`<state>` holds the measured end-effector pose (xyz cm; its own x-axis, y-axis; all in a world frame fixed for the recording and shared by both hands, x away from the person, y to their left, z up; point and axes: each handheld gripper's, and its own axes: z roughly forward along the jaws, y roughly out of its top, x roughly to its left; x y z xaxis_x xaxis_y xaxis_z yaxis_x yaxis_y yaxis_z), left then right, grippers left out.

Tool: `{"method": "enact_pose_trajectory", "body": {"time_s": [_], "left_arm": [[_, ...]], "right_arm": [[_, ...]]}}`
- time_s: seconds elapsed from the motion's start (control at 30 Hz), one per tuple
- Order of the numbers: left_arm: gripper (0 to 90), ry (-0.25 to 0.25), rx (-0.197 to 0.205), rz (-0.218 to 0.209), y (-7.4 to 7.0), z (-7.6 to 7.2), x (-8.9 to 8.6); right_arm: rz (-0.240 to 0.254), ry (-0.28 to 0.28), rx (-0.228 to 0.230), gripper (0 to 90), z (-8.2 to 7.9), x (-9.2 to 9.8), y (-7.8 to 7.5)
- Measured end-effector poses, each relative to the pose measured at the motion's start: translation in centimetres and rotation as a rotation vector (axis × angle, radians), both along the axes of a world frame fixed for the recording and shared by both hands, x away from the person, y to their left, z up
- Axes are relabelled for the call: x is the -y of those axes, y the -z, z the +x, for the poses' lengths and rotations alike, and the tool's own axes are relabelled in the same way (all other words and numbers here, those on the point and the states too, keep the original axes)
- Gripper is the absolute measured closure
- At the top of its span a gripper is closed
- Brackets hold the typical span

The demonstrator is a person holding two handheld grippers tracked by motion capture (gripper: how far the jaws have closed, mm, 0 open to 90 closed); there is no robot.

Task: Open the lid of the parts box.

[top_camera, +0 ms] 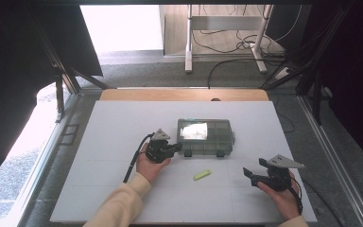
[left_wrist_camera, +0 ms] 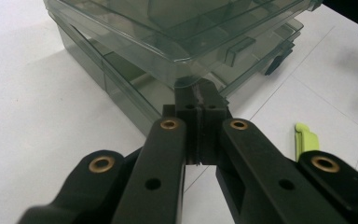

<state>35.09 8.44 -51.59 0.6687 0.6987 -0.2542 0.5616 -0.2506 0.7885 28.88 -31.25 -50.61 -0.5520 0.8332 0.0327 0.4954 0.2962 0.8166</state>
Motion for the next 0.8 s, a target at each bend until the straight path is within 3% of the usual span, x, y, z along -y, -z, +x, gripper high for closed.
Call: {"method": "enact_pose_trajectory", "body": {"time_s": [0.8], "left_arm": [[89.7, -0.005, 0.027, -0.046, -1.5, 0.9, 0.0]], "right_arm": [[-0.005, -0.002, 0.0, 22.9, 0.0, -0.1, 0.1]]}}
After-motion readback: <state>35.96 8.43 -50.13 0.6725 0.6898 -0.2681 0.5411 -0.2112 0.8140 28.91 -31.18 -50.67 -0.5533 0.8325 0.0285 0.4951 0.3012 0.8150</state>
